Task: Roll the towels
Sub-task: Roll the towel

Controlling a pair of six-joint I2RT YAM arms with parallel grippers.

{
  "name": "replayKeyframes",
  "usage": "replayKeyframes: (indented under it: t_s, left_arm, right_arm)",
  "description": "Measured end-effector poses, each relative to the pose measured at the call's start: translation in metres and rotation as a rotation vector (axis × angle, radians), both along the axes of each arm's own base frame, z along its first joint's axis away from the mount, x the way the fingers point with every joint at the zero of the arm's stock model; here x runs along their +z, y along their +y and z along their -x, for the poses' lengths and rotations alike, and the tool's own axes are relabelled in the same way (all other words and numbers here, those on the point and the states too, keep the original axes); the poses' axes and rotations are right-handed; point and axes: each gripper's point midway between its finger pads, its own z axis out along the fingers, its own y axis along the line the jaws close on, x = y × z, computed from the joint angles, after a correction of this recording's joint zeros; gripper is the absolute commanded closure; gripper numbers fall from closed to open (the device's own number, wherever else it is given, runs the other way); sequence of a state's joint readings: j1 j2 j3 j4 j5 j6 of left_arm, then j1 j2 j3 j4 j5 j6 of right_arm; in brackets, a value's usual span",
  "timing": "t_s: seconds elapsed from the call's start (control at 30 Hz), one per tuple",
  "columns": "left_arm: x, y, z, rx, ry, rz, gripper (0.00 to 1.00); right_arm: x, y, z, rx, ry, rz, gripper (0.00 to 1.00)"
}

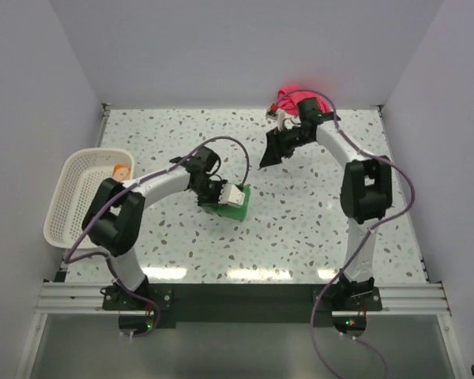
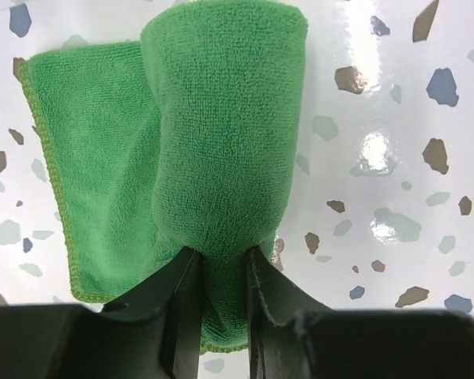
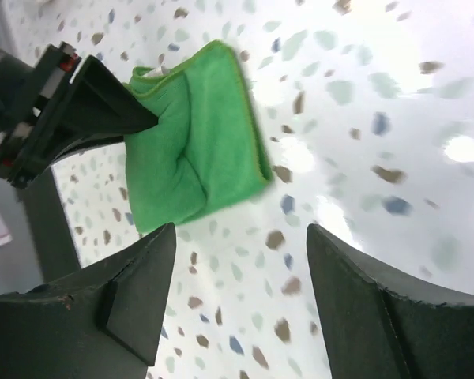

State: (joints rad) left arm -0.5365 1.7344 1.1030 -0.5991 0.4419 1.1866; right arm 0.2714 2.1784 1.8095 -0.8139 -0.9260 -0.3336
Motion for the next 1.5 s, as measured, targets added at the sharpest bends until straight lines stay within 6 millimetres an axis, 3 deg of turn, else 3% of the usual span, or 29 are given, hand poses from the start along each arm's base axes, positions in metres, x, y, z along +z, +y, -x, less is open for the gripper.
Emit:
replayKeyframes:
  t_s: [0.13,0.2,0.33,0.4,0.5,0.63,0.87,1.07,1.2,1.3,1.43,1.5]
  left_arm:
    - [0.0,-0.002,-0.004,0.053,0.138,-0.018,0.9]
    - [-0.001,-0.004,-0.006,0.073,0.21,-0.026,0.9]
    - [-0.002,-0.004,-0.015,0.129,0.367,-0.022,0.89]
    - [-0.003,-0.003,-0.017,0.152,0.44,-0.007,0.88]
    - [-0.002,-0.003,-0.02,0.185,0.562,0.026,0.86]
    - [-0.002,-0.002,-0.022,0.212,0.672,0.06,0.84]
    - [-0.004,-0.001,-0.021,0.202,0.716,0.084,0.81]
    - [-0.004,-0.001,-0.022,0.213,0.748,0.112,0.78]
    - [-0.004,-0.001,-0.022,0.219,0.762,0.12,0.77]
    - [-0.004,-0.001,-0.022,0.222,0.766,0.123,0.76]
    - [-0.004,-0.001,-0.023,0.225,0.769,0.13,0.73]
    - [-0.003,0.0,-0.024,0.227,0.771,0.136,0.69]
  right_arm:
    - [0.058,-0.045,-0.009,-0.09,-0.219,0.037,0.28]
    - [0.077,-0.056,0.003,-0.095,-0.302,0.06,0.31]
    - [0.091,-0.057,0.035,-0.049,-0.394,0.089,0.39]
    - [0.084,-0.053,0.051,-0.018,-0.417,0.111,0.41]
    - [0.058,-0.043,0.075,0.04,-0.452,0.186,0.4]
    - [0.033,-0.017,0.099,0.145,-0.51,0.258,0.33]
    - [0.027,0.033,0.094,0.241,-0.703,0.303,0.29]
    - [-0.011,0.082,0.112,0.383,-0.81,0.348,0.27]
    - [-0.041,0.093,0.121,0.43,-0.874,0.408,0.28]
    - [-0.051,0.096,0.108,0.409,-0.916,0.449,0.33]
    - [-0.058,0.098,0.095,0.398,-0.962,0.478,0.62]
    - [-0.059,0.099,0.093,0.4,-0.97,0.479,0.67]
